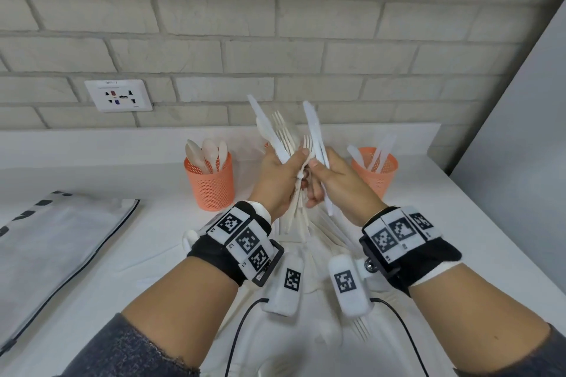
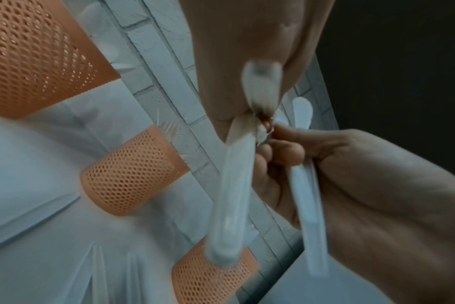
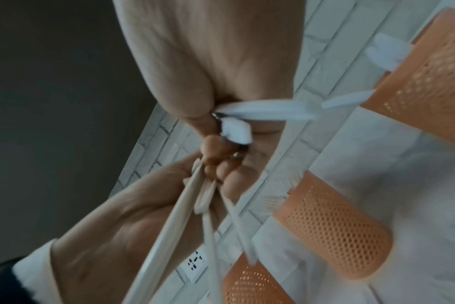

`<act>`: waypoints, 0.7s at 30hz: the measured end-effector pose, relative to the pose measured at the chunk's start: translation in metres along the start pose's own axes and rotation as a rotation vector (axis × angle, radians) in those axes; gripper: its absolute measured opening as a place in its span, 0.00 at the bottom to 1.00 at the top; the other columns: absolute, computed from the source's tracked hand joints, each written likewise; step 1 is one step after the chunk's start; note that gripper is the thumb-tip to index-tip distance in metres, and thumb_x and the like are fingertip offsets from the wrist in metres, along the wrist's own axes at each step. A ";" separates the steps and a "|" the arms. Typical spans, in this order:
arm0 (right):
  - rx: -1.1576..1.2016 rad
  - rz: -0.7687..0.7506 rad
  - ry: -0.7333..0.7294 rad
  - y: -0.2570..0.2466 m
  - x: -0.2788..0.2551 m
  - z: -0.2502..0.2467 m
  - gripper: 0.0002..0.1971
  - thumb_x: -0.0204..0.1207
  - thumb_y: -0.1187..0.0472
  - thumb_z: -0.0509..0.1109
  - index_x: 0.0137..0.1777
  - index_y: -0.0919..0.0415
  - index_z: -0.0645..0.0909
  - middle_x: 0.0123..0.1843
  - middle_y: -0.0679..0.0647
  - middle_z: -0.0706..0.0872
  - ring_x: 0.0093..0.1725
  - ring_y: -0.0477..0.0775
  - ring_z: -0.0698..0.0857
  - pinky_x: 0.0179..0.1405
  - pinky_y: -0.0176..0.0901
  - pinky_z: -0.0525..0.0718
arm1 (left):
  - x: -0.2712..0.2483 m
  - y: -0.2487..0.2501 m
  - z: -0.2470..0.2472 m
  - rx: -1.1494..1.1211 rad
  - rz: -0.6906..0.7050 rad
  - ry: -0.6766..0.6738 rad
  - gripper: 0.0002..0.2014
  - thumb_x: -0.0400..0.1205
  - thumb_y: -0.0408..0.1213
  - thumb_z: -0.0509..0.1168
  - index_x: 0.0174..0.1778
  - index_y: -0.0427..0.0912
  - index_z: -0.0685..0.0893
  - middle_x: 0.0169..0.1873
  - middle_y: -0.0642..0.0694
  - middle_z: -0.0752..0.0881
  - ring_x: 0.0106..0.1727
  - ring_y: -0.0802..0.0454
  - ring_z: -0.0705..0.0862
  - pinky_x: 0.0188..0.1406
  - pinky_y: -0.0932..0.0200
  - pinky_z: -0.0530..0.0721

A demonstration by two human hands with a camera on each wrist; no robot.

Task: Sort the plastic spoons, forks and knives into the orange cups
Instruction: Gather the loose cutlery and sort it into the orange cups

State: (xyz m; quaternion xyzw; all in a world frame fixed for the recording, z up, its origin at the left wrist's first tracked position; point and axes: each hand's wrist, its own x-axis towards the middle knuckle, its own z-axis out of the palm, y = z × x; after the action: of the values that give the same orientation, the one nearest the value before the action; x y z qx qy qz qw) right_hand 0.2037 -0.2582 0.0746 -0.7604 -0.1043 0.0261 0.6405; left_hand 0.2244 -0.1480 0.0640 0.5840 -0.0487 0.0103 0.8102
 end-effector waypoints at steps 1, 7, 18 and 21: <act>-0.026 -0.018 0.022 -0.002 0.001 -0.003 0.06 0.85 0.62 0.53 0.54 0.55 0.72 0.24 0.46 0.78 0.27 0.44 0.79 0.29 0.38 0.83 | -0.001 0.002 0.000 -0.002 -0.003 -0.005 0.10 0.84 0.32 0.62 0.59 0.33 0.74 0.27 0.45 0.80 0.19 0.55 0.77 0.18 0.63 0.74; -0.467 -0.392 0.167 -0.030 0.022 -0.030 0.09 0.78 0.67 0.63 0.53 0.56 0.82 0.29 0.47 0.78 0.23 0.39 0.72 0.25 0.27 0.69 | -0.005 0.006 -0.007 0.279 -0.051 -0.220 0.22 0.82 0.34 0.65 0.69 0.34 0.68 0.33 0.49 0.77 0.24 0.55 0.74 0.20 0.64 0.75; -1.289 -0.456 -0.059 -0.053 0.048 -0.039 0.10 0.76 0.57 0.69 0.55 0.56 0.86 0.51 0.55 0.87 0.51 0.58 0.84 0.41 0.41 0.68 | -0.014 0.011 -0.025 0.471 -0.154 -0.441 0.13 0.79 0.28 0.67 0.57 0.39 0.75 0.26 0.50 0.73 0.19 0.59 0.70 0.19 0.68 0.69; -1.243 -0.490 0.224 -0.052 0.055 -0.058 0.16 0.81 0.54 0.63 0.58 0.66 0.81 0.55 0.63 0.81 0.51 0.64 0.82 0.41 0.46 0.69 | -0.014 0.009 -0.033 0.543 -0.125 -0.451 0.16 0.81 0.33 0.65 0.64 0.45 0.73 0.29 0.51 0.75 0.22 0.59 0.71 0.21 0.68 0.72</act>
State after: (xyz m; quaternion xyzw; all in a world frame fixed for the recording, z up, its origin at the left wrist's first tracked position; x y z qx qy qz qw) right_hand 0.2604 -0.2955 0.1412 -0.9399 -0.2023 -0.2637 0.0784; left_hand 0.2125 -0.1130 0.0605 0.7675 -0.1861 -0.1560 0.5933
